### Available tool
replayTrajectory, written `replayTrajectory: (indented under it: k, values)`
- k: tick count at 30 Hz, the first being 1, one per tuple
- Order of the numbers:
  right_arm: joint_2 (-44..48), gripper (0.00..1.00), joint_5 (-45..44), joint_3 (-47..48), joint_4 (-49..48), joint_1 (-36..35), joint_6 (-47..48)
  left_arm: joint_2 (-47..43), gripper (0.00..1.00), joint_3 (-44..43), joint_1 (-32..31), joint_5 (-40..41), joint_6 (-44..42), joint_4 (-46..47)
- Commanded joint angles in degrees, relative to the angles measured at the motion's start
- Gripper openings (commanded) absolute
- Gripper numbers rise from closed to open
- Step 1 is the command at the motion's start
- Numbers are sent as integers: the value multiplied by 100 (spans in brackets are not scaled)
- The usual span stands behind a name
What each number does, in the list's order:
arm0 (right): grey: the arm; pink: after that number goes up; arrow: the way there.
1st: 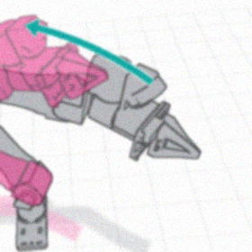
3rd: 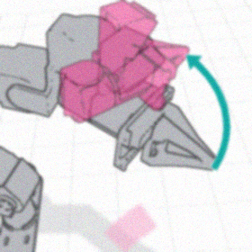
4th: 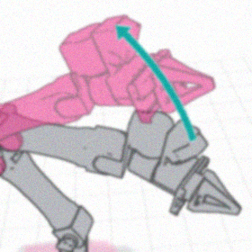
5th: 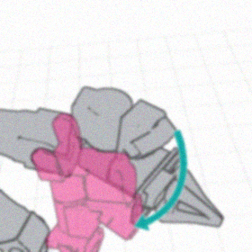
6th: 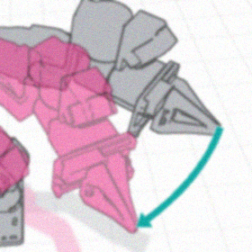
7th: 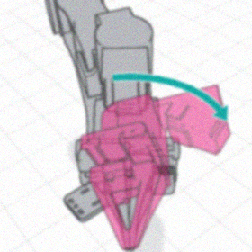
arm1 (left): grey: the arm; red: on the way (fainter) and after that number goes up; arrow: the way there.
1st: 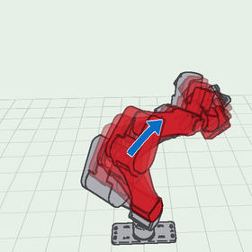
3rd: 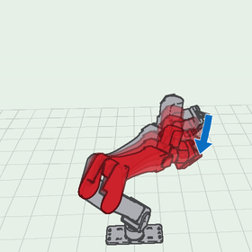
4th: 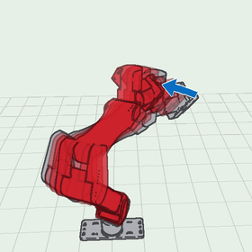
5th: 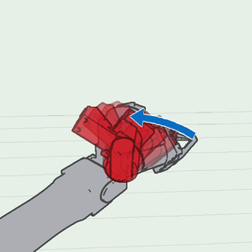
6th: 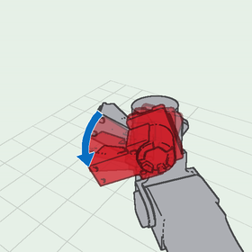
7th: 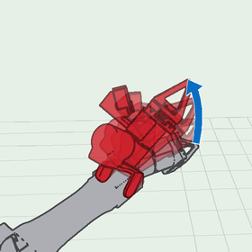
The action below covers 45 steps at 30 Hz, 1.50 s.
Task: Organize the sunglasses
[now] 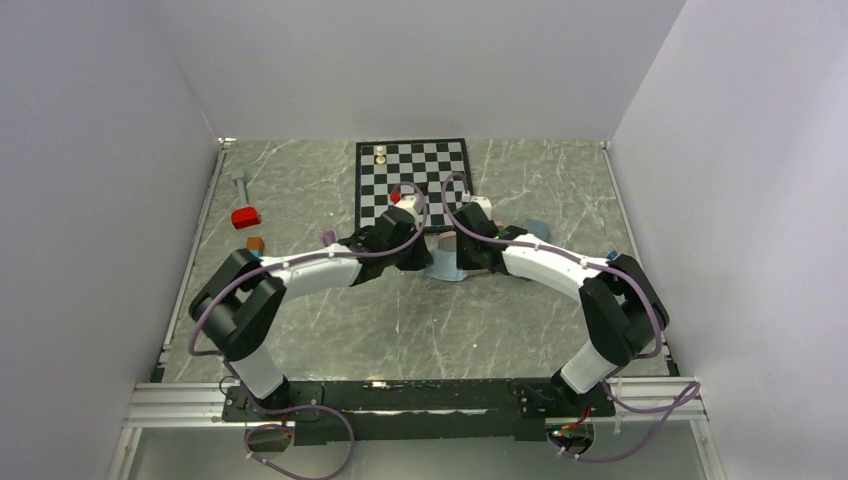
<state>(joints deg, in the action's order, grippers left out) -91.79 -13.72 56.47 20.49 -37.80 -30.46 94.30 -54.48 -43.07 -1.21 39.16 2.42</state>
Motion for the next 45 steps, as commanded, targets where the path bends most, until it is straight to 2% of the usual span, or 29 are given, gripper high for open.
replayTrajectory:
  k: [1, 13, 17, 22, 32, 45]
  values:
    - [398, 0, -205, -91, -15, 284, 416, 524, 0, -723, -228, 96, 154, 78]
    - [328, 0, 50, -112, -76, 962, 883, 1194, 0, -1498, -565, 637, 386, -232]
    - [131, 0, -7, 21, 7, 1029, 975, 1370, 0, -1759, -639, 951, 435, -761]
    - [-103, 0, -76, 109, 50, 1135, 1024, 1626, 1, -1987, -662, 861, 547, -984]
    - [-494, 0, 35, 327, -55, 1176, 1095, 1841, 2, -2115, -821, 1399, 714, -1071]
    - [-806, 0, -138, 552, 3, 1187, 1187, 2064, 6, -2292, -852, 1521, 766, -1113]
